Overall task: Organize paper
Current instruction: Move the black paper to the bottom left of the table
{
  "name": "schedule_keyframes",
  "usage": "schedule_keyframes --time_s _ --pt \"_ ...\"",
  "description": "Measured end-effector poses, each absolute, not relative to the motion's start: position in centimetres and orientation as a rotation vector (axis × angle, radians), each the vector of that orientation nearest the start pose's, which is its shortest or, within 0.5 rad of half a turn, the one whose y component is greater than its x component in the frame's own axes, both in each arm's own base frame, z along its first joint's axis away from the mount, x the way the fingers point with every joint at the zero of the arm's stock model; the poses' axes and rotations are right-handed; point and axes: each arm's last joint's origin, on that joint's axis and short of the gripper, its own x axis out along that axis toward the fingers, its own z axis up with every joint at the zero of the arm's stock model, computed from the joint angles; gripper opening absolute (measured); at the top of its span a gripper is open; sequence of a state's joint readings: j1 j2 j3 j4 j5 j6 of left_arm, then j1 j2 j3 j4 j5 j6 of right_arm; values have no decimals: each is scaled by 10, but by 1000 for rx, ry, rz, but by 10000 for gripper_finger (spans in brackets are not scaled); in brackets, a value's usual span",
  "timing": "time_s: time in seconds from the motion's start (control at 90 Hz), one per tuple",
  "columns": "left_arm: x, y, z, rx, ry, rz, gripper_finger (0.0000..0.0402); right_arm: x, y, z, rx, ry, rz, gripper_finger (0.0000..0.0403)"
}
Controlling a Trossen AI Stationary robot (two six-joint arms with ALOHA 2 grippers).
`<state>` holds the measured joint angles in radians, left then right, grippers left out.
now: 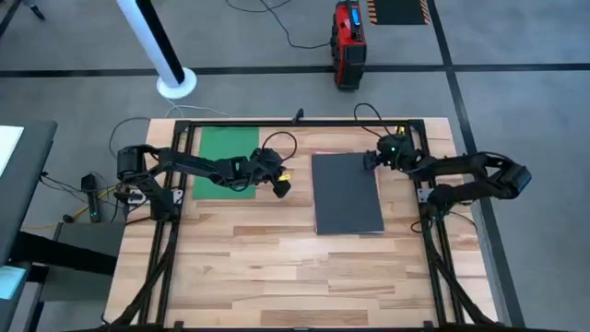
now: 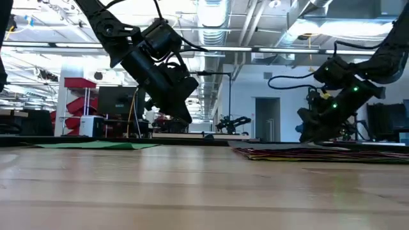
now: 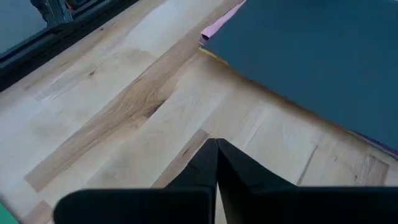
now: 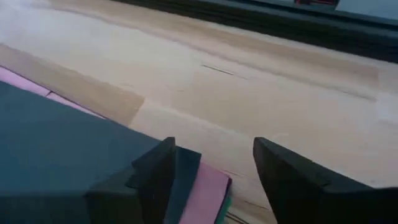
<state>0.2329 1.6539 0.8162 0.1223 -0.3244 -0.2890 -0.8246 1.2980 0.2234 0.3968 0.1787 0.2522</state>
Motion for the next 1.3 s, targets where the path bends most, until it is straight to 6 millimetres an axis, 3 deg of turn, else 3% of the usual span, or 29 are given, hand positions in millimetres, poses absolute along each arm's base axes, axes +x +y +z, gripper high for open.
schedule_keyframes --time_s 0.378,0.644,0.944,1.3 --pt "312 83 162 -232 642 632 0 126 -144 109 432 586 -1037 160" --pt "311 83 162 -231 642 633 0 127 -144 109 436 581 -1024 156" --pt "311 83 162 -230 642 635 0 124 -147 110 398 572 -1145 156" --pt "311 83 162 -219 647 632 0 130 -144 116 402 546 -926 152"
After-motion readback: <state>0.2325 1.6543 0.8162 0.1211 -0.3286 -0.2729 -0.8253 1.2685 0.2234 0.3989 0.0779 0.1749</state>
